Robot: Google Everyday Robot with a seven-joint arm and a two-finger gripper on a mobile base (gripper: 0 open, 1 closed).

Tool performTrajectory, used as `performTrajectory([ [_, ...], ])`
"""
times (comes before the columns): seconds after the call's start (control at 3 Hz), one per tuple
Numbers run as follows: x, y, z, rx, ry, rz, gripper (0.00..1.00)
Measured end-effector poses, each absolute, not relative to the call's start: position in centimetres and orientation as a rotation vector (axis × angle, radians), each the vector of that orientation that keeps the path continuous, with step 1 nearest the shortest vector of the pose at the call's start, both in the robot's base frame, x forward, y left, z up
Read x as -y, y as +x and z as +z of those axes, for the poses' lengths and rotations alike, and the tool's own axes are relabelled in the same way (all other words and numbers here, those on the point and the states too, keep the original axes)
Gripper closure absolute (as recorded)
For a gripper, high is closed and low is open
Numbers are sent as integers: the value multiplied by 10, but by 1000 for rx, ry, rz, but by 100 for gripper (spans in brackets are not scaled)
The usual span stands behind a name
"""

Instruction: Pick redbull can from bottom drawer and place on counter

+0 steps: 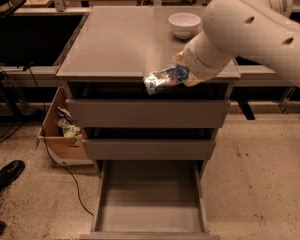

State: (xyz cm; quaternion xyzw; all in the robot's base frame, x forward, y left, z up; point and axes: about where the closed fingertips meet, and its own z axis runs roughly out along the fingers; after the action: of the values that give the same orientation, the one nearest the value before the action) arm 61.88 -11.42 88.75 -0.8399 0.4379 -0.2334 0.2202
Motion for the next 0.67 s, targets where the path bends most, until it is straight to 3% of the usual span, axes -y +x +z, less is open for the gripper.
performTrajectory([
  [0.67, 72, 699, 916, -1117, -2313, -513, 100],
])
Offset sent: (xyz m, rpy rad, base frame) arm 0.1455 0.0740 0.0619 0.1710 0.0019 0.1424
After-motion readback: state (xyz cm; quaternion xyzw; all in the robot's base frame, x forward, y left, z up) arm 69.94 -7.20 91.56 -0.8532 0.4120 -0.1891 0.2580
